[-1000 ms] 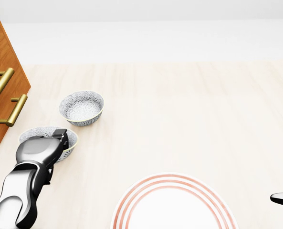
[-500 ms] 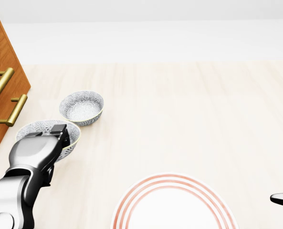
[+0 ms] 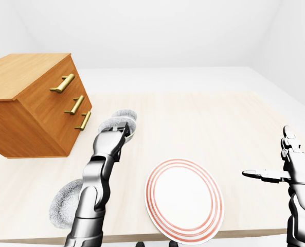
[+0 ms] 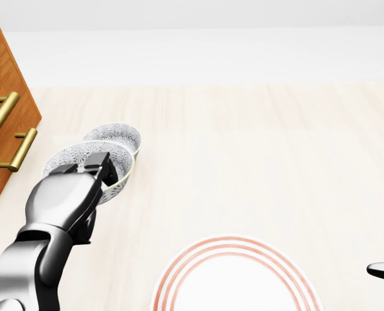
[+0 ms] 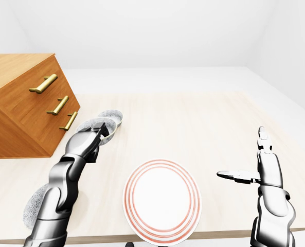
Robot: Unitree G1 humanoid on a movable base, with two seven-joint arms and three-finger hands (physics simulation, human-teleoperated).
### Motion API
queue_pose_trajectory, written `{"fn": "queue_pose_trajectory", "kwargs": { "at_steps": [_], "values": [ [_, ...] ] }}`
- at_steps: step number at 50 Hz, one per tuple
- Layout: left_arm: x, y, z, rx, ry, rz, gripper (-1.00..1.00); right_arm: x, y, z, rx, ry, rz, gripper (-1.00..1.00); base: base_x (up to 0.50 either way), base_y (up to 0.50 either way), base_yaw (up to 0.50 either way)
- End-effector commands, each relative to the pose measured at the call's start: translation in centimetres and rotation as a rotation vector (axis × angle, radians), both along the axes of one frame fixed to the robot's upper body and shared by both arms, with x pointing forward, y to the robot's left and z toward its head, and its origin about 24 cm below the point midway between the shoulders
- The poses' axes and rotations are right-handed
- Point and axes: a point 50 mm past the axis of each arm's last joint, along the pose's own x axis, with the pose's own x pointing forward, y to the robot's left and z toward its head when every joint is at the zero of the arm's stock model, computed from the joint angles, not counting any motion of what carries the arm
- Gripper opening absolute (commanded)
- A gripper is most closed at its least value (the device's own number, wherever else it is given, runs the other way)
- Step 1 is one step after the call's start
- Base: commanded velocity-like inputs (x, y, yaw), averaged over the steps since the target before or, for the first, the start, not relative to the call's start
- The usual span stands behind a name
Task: Put the bowl in the middle on the plate.
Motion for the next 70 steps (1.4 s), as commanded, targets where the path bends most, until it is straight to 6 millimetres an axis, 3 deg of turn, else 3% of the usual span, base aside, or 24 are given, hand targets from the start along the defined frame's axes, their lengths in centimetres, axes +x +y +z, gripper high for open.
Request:
{"fn": "queue_pose_trajectory", "kwargs": {
  "at_steps": [1, 22, 35, 53, 70],
  "values": [
    [-0.5, -2.4, 1.9, -0.080, -0.112, -0.079, -1.00, 0.0, 0.0, -0.1, 0.001, 0.004, -0.004, 1.00, 0.00, 0.00, 0.00],
    [-2.3, -6.8, 0.2, -0.031, -0.164, -0.268, -1.00, 0.1, 0.0, -0.2, 0.004, 0.008, -0.002, 1.00, 0.00, 0.00, 0.00],
    [-3.2, -7.6, -0.1, -0.044, -0.163, -0.312, -1.00, 0.1, 0.0, -0.1, -0.002, 0.004, 0.002, 1.00, 0.00, 0.00, 0.00],
    [-5.6, -9.0, 1.7, -0.058, -0.180, -0.368, -1.00, 0.1, -0.1, -0.5, 0.006, 0.017, -0.005, 1.00, 0.00, 0.00, 0.00],
    [-8.3, -11.4, 0.7, -0.130, -0.158, -0.498, -1.00, 0.1, 0.0, -0.2, 0.000, 0.011, -0.001, 1.00, 0.00, 0.00, 0.00]
  ]
}}
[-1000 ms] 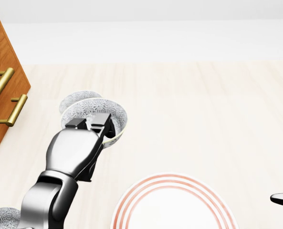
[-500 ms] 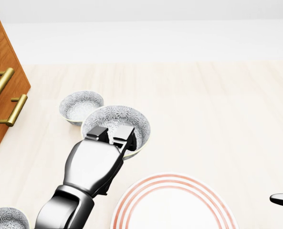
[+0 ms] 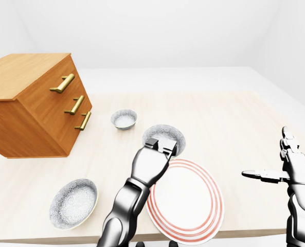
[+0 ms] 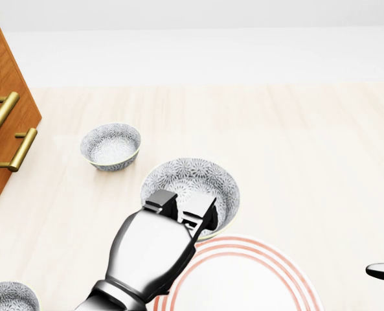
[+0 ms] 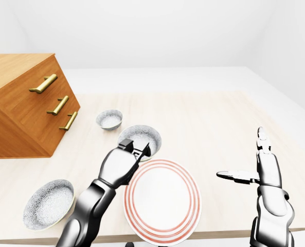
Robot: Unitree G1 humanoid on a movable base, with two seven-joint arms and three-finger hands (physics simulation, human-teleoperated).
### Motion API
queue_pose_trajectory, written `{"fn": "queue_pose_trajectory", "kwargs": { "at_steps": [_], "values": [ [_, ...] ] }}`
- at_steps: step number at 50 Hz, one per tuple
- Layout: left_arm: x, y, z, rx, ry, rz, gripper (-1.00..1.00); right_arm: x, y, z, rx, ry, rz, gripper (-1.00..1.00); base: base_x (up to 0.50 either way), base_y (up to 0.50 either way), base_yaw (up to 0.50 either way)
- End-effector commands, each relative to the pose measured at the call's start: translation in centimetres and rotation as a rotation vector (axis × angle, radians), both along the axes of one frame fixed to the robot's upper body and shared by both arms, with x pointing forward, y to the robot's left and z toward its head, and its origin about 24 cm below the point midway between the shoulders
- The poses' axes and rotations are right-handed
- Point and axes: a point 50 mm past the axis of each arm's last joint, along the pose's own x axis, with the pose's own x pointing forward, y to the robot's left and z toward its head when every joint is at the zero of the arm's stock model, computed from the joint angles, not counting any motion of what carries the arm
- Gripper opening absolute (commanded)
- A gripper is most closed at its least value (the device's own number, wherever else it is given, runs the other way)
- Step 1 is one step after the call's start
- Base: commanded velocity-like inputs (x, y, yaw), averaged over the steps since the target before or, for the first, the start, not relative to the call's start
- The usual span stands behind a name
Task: Put the bowl in the middle on the plate.
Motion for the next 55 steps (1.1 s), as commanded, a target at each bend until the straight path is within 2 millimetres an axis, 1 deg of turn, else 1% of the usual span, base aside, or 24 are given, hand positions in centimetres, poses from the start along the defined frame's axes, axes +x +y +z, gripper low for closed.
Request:
{"fn": "queue_pose_trajectory", "kwargs": {
  "at_steps": [1, 4, 6, 10, 14, 15, 19, 23, 27, 37, 43, 48, 55],
  "values": [
    [-1.5, -1.1, 0.4, -0.080, -0.004, -0.073, -1.00, 0.0, 0.0, 0.0, 0.001, 0.002, -0.001, 1.00, 0.00, 0.00, 0.00],
    [-1.7, -1.1, 0.5, -0.077, -0.007, -0.078, -1.00, 0.0, 0.0, -0.1, 0.002, 0.003, -0.001, 1.00, 0.00, 0.00, 0.00],
    [-1.9, -1.3, 0.4, -0.080, -0.004, -0.088, -1.00, 0.0, 0.1, 0.3, -0.007, -0.010, 0.006, 1.00, 0.00, 0.00, 0.00],
    [-2.5, -1.7, -0.1, -0.089, 0.009, -0.108, -1.00, 0.1, -0.1, -0.1, 0.003, 0.004, -0.002, 1.00, 0.00, 0.00, 0.00],
    [-3.3, -2.0, -0.6, -0.091, 0.030, -0.133, -1.00, -0.1, 0.2, 0.5, -0.014, -0.015, 0.010, 1.00, 0.00, 0.00, 0.00],
    [-3.3, -2.1, -0.8, -0.089, 0.025, -0.133, -1.00, -0.1, 0.1, 0.4, -0.011, -0.012, 0.008, 1.00, 0.00, 0.00, 0.00],
    [-4.0, -2.4, -0.6, -0.089, 0.028, -0.157, -1.00, 0.1, -0.1, -0.3, 0.007, 0.011, -0.005, 1.00, 0.00, 0.00, 0.00],
    [-4.8, -2.9, -0.2, -0.085, 0.022, -0.190, -1.00, 0.0, 0.1, 0.4, -0.010, -0.010, 0.008, 1.00, 0.00, 0.00, 0.00],
    [-5.4, -3.1, -0.4, -0.091, 0.029, -0.205, -1.00, 0.1, -0.1, -0.2, 0.005, 0.007, -0.002, 1.00, 0.00, 0.00, 0.00],
    [-5.7, -3.2, -0.5, -0.095, 0.036, -0.205, -1.00, 0.1, -0.1, -0.2, 0.005, 0.008, -0.003, 1.00, 0.00, 0.00, 0.00],
    [-6.2, -3.2, -1.2, -0.113, 0.041, -0.204, -1.00, 0.1, -0.1, -0.3, 0.006, 0.010, -0.004, 1.00, 0.00, 0.00, 0.00],
    [-6.0, -3.1, -1.0, -0.122, 0.039, -0.197, -1.00, 0.1, -0.1, -0.3, 0.005, 0.010, -0.004, 1.00, 0.00, 0.00, 0.00],
    [-6.0, -3.0, -1.4, -0.124, 0.049, -0.198, -1.00, 0.1, -0.1, -0.4, 0.007, 0.013, -0.006, 1.00, 0.00, 0.00, 0.00]
  ]
}}
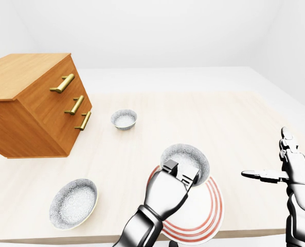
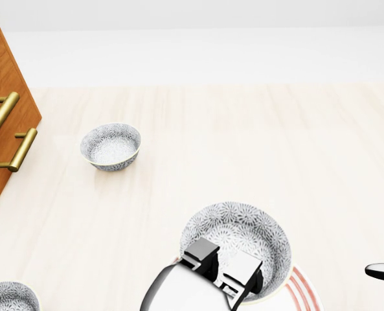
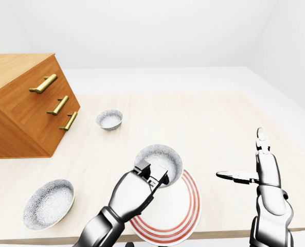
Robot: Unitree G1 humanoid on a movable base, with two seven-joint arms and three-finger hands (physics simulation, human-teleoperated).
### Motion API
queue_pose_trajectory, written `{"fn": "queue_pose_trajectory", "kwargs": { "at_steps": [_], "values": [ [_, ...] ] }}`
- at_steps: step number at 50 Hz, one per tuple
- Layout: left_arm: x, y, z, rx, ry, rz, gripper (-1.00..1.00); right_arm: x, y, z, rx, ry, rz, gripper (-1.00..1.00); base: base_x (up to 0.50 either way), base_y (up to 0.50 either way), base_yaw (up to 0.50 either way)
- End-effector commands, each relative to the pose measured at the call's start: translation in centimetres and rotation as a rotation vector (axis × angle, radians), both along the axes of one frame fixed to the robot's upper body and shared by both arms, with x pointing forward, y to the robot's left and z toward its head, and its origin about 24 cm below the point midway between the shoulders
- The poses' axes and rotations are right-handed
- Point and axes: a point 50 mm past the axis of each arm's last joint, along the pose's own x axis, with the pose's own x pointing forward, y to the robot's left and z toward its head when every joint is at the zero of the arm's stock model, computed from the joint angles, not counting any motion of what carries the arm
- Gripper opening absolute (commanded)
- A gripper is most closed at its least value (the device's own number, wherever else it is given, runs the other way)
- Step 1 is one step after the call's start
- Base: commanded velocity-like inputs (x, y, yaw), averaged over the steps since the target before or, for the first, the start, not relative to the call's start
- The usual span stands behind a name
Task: Put the bowl in the middle on the plate.
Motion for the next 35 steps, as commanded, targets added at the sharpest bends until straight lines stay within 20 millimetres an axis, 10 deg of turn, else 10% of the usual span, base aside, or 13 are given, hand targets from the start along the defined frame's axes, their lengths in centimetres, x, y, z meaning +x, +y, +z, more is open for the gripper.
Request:
{"fn": "queue_pose_trajectory", "kwargs": {
  "at_steps": [1, 35],
  "values": [
    [-0.3, 0.1, -0.2, -0.054, 0.011, -0.008, -1.00, 0.0, 0.0, -0.1, 0.002, 0.003, -0.002, 1.00, 0.00, 0.00, 0.00],
    [-3.1, -1.5, -1.1, -0.056, 0.054, -0.080, -1.00, 0.0, 0.1, 0.0, -0.003, 0.001, 0.002, 1.00, 0.00, 0.00, 0.00]
  ]
}}
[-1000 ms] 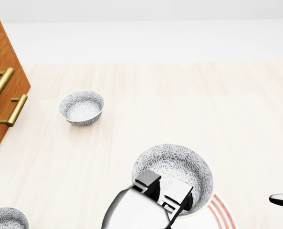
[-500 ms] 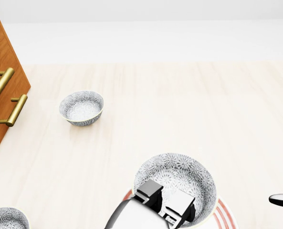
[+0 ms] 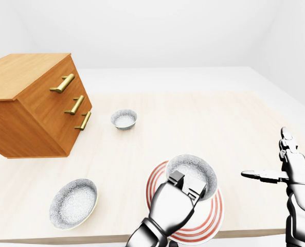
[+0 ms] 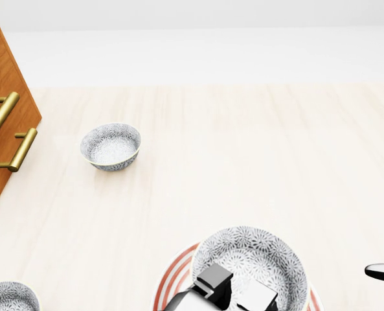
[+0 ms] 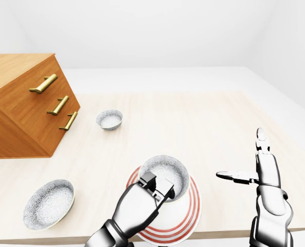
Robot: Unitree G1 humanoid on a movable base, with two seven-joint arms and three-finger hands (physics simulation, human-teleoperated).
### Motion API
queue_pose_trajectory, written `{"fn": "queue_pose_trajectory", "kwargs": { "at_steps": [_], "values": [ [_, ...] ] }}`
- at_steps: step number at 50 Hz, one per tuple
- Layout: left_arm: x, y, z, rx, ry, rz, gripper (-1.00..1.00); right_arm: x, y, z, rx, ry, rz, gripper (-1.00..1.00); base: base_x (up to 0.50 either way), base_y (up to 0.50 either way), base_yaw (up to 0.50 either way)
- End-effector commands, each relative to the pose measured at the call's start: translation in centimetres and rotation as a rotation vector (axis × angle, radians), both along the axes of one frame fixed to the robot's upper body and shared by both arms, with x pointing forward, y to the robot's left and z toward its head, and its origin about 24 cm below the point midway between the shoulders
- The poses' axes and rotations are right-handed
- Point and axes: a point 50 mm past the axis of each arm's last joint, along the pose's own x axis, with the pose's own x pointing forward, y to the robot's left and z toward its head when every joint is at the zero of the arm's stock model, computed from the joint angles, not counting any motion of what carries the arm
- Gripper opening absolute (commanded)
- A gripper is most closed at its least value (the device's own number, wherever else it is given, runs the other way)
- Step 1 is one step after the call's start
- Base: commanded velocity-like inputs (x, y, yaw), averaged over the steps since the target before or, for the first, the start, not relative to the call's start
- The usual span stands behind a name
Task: Put the bowl in the middle on the plate.
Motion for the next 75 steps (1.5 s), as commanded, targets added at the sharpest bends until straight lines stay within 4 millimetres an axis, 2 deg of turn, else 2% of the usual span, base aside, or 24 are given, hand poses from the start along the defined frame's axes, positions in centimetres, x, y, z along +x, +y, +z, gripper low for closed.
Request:
{"fn": "queue_pose_trajectory", "kwargs": {
  "at_steps": [1, 31, 48, 54, 75],
  "values": [
    [-1.2, -0.9, -0.4, -0.049, 0.020, -0.036, -1.00, 0.0, 0.0, 0.0, -0.001, -0.001, 0.001, 1.00, 0.00, 0.00, 0.00],
    [-0.8, -0.8, -1.4, -0.032, 0.040, -0.029, -1.00, 0.0, 0.0, 0.0, 0.001, 0.001, 0.000, 1.00, 0.00, 0.00, 0.00],
    [-0.1, -0.4, -3.0, -0.029, 0.065, -0.012, -1.00, 0.0, 0.0, -0.1, 0.001, 0.002, 0.000, 1.00, 0.00, 0.00, 0.00],
    [0.2, -0.2, -4.1, -0.012, 0.079, -0.003, -1.00, 0.0, 0.1, 0.0, -0.001, 0.000, 0.001, 1.00, 0.00, 0.00, 0.00],
    [1.1, 0.0, -4.8, -0.015, 0.089, 0.018, -1.00, 0.0, 0.1, -0.1, 0.001, 0.004, 0.000, 1.00, 0.00, 0.00, 0.00]
  ]
}}
